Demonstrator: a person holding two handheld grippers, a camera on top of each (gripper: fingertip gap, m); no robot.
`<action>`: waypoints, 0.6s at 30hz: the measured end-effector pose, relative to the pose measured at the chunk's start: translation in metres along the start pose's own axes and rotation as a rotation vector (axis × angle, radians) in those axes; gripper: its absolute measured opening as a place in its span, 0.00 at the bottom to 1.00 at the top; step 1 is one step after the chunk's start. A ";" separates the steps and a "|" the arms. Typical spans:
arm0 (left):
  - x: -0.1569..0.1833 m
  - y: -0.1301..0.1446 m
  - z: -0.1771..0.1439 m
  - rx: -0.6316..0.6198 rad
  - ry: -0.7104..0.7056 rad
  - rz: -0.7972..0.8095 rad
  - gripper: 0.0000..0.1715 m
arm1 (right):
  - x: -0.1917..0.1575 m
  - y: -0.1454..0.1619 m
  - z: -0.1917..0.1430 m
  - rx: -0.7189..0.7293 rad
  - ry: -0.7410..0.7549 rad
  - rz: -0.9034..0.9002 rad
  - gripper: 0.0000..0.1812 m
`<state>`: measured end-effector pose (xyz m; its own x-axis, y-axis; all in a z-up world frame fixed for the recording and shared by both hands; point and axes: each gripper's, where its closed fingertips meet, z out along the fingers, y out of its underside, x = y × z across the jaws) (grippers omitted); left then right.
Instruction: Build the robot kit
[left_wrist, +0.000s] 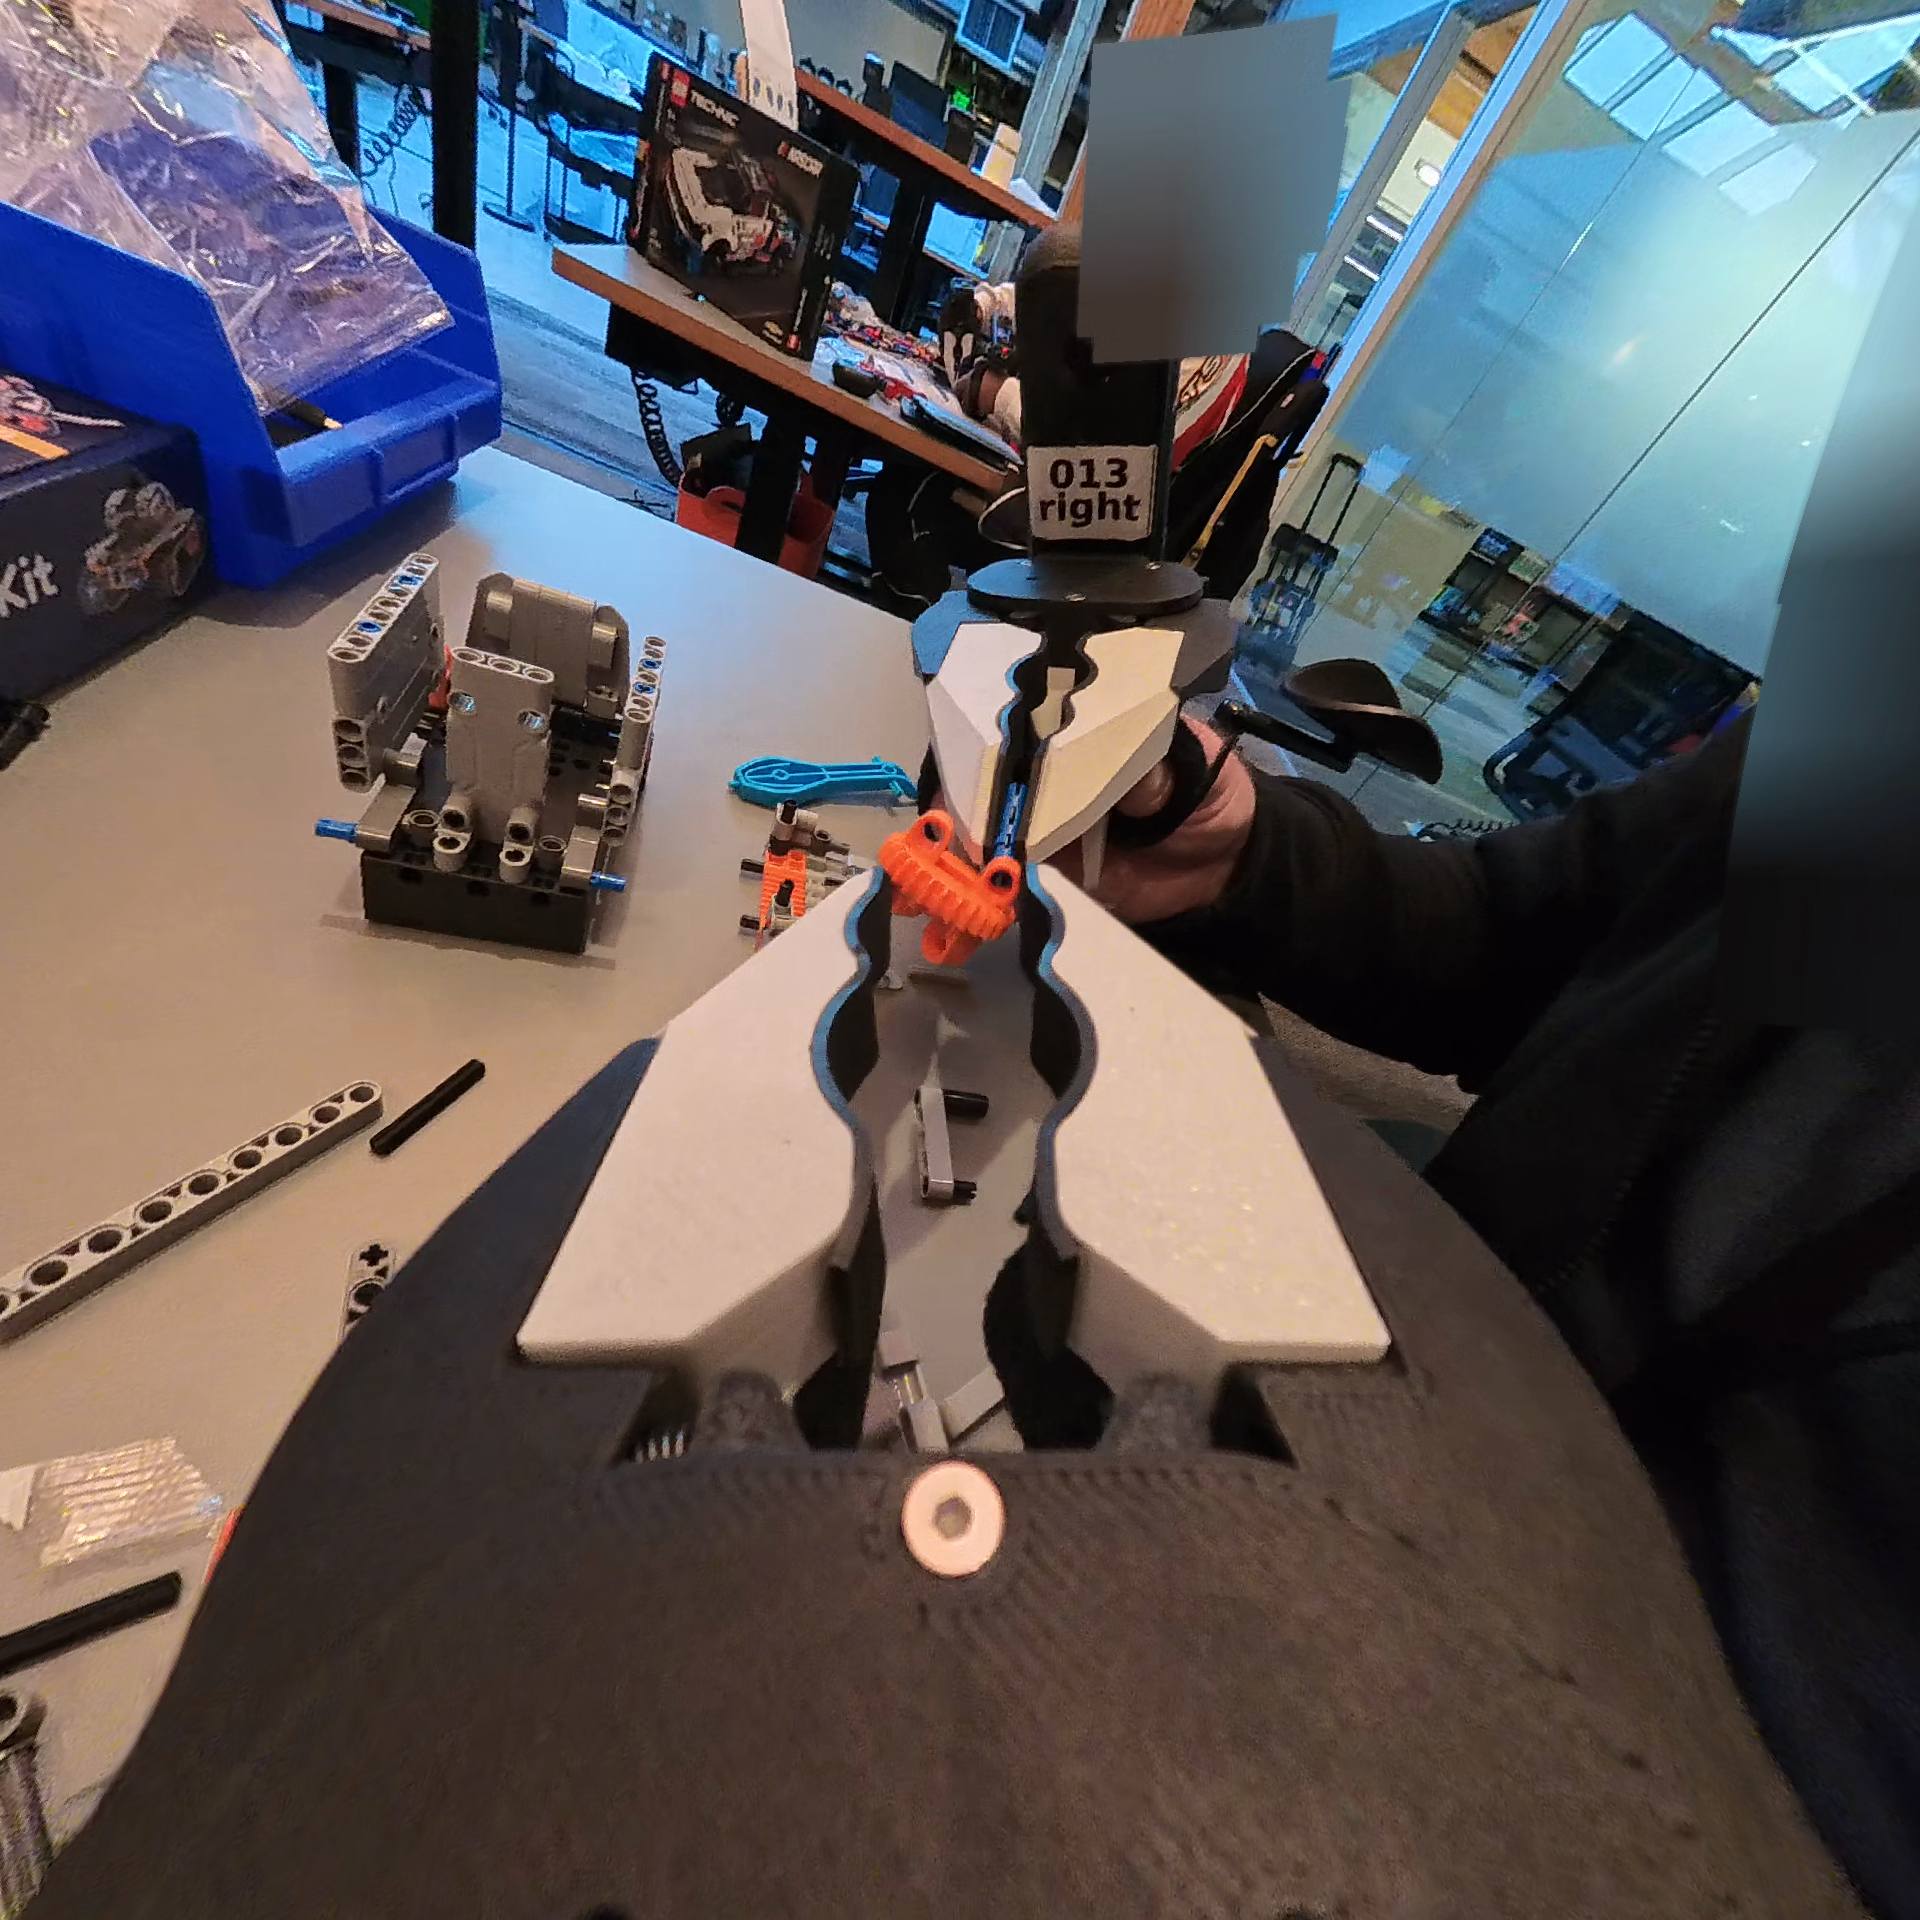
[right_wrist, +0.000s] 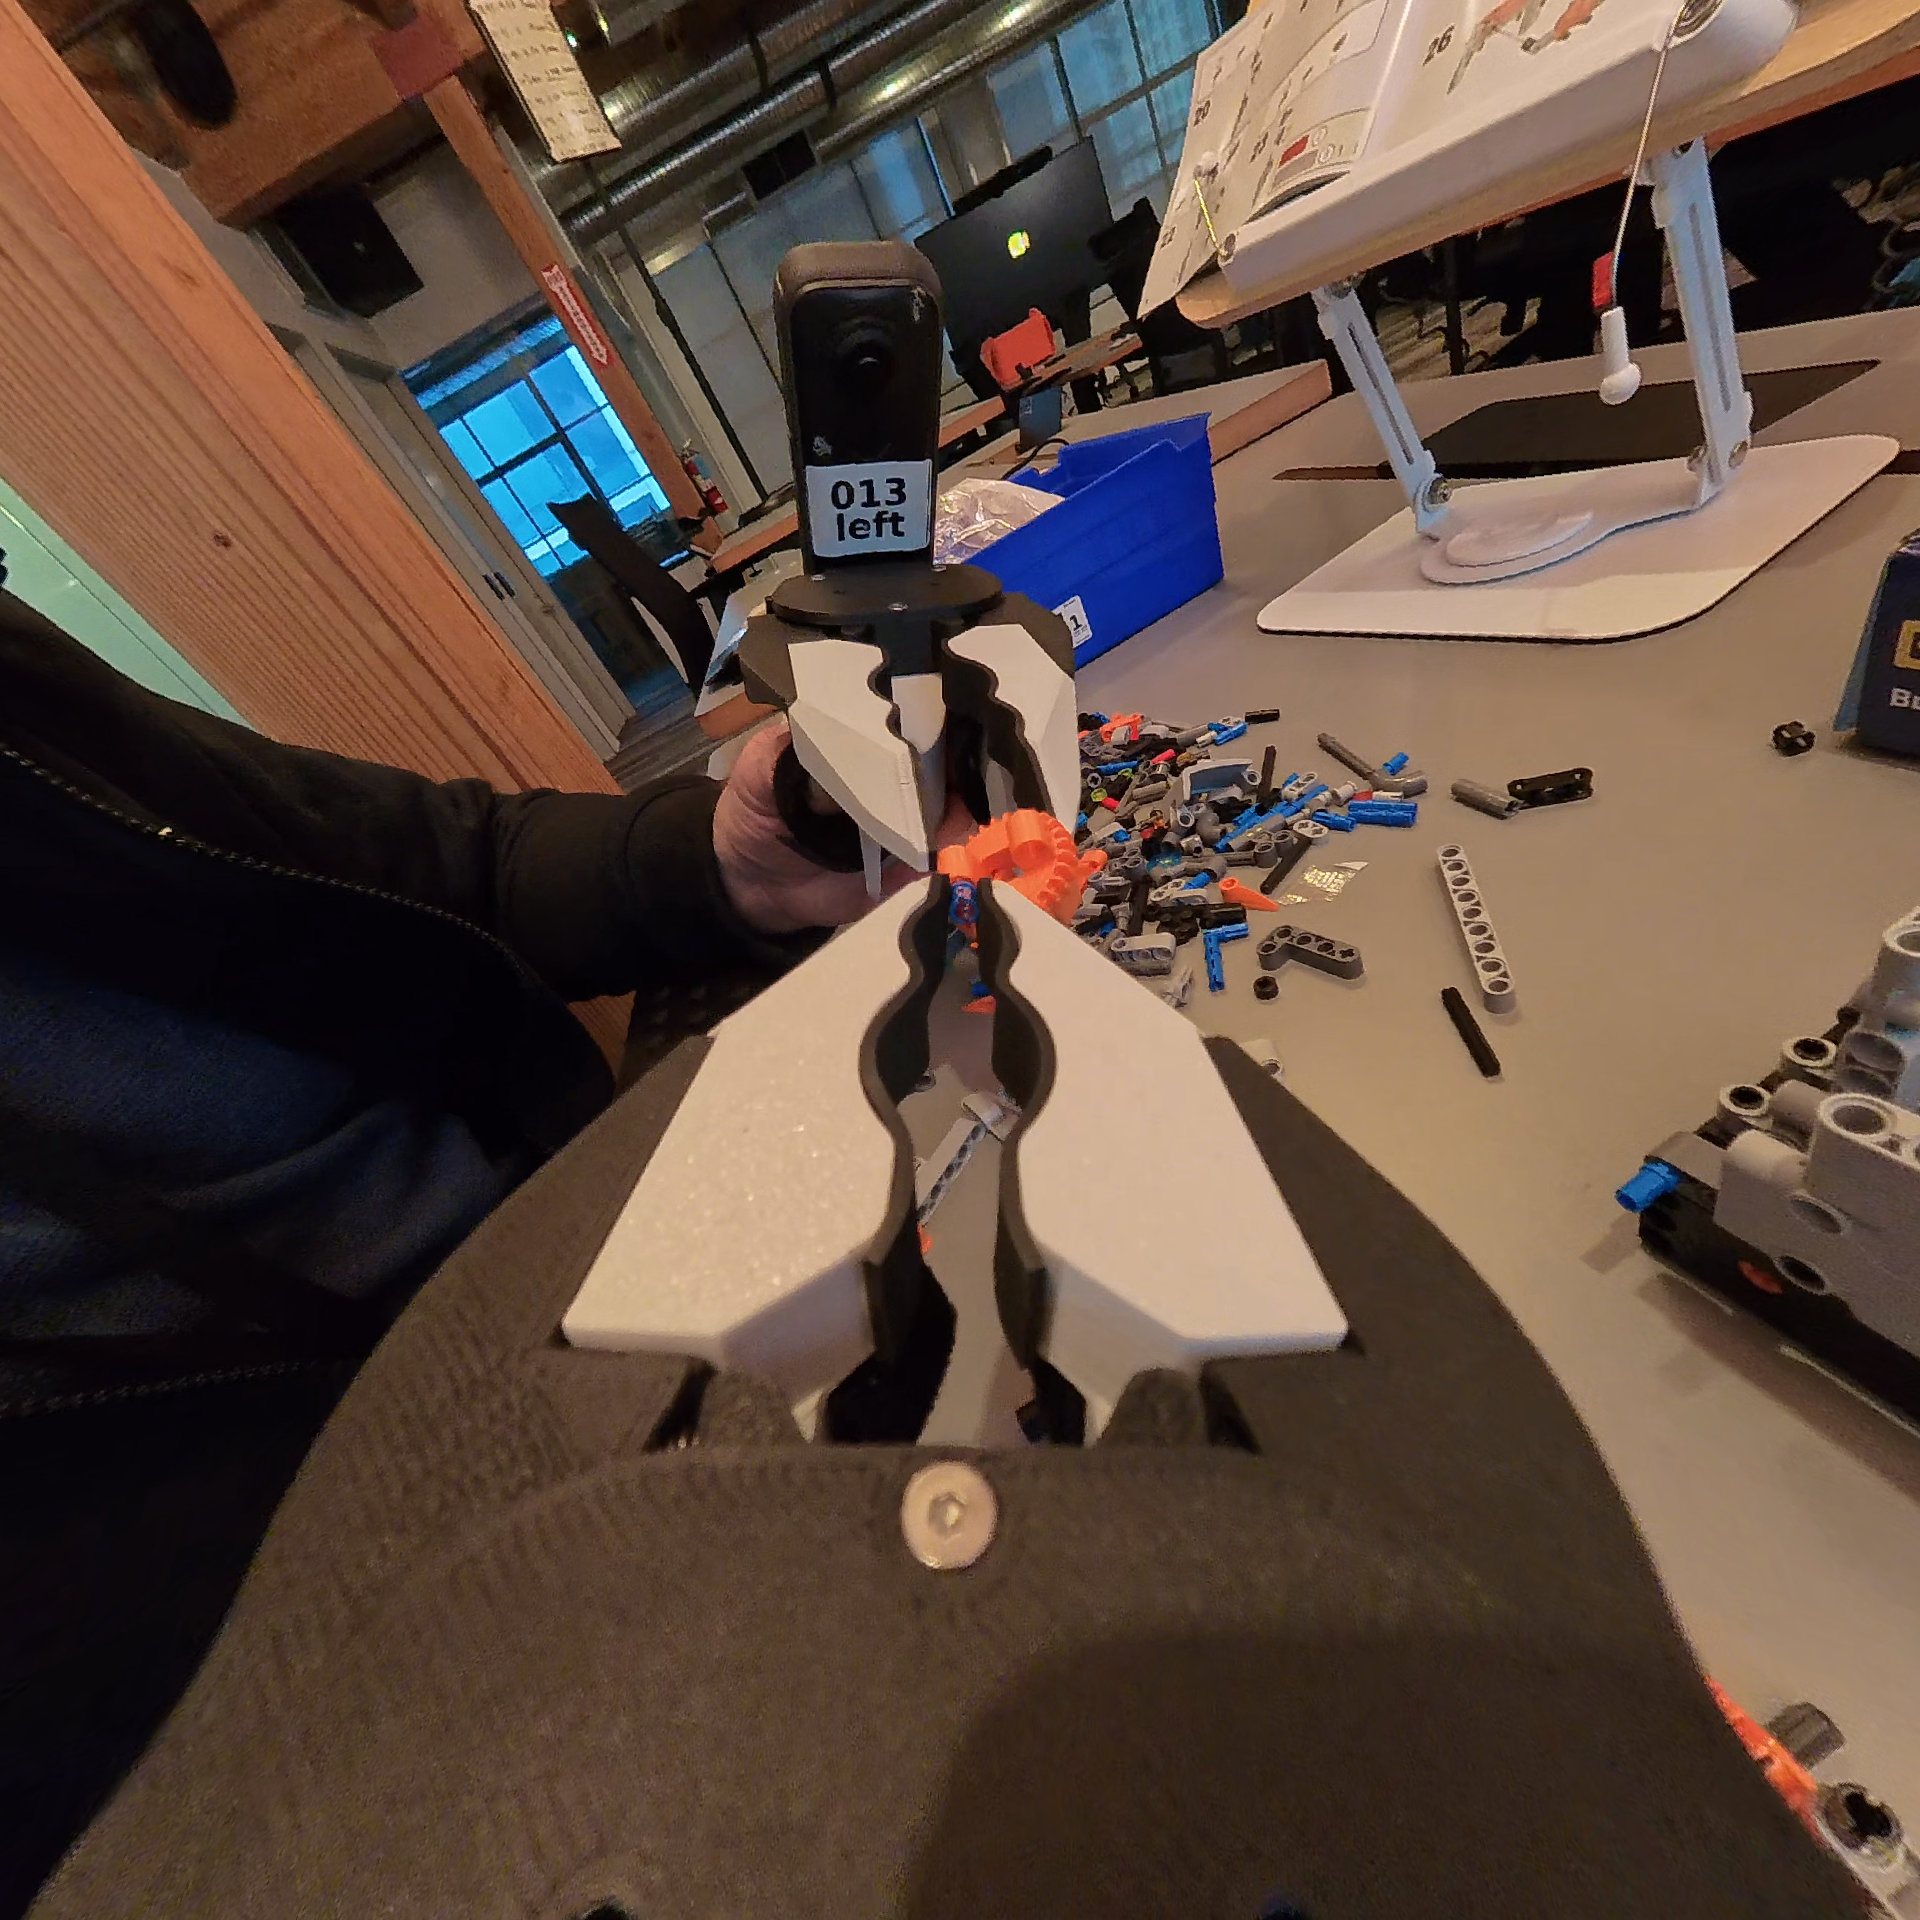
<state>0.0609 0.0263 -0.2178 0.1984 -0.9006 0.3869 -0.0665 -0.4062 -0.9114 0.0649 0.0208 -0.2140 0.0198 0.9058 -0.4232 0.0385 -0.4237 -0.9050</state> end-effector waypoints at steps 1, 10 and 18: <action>0.000 0.000 0.000 0.003 -0.002 -0.001 0.13 | 0.000 0.000 0.000 0.000 0.001 -0.001 0.01; 0.006 -0.013 -0.002 0.098 0.044 -0.075 0.00 | 0.000 -0.011 0.000 0.060 0.022 -0.014 0.01; 0.005 -0.004 0.001 0.029 0.018 -0.012 0.00 | 0.003 -0.008 -0.002 0.035 0.037 -0.023 0.01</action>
<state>0.0630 0.0231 -0.2127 0.1809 -0.8985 0.3999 -0.0356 -0.4123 -0.9104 0.0668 0.0270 -0.2078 0.0559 0.9145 -0.4007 0.0043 -0.4016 -0.9158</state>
